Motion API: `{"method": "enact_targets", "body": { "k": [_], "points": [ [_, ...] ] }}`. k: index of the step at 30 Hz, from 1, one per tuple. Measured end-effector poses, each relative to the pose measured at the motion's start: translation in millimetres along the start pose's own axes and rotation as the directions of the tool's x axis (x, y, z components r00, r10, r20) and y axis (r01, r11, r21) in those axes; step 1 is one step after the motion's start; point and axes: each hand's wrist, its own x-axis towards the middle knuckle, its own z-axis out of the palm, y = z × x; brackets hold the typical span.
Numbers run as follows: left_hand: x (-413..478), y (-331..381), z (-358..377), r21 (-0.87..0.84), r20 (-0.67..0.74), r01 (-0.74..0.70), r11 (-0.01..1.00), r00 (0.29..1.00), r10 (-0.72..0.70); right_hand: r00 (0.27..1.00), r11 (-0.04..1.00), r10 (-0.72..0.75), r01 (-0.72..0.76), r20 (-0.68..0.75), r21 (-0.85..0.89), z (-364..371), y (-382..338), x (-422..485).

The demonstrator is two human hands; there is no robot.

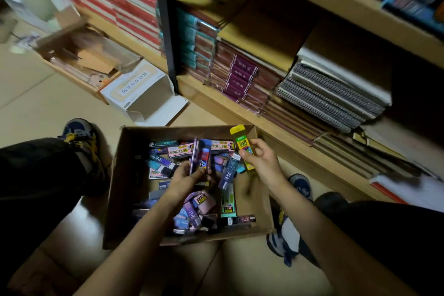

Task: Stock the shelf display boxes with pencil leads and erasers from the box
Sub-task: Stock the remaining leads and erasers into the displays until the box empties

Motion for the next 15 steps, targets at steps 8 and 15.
{"method": "enact_targets", "body": {
  "k": [8, 15],
  "points": [
    [-51, 62, 35, -0.112, 0.271, -0.22, 0.969, 0.931, 0.243, 0.994, 0.979, -0.1, 0.091, 0.042, 0.18, 11, -70, -26],
    [-74, 95, 52, -0.155, 0.266, -0.336, 0.929, 0.891, 0.367, 0.99, 0.965, -0.141, 0.136, 0.009, 0.225, 7, -117, -56]
  ]
}}
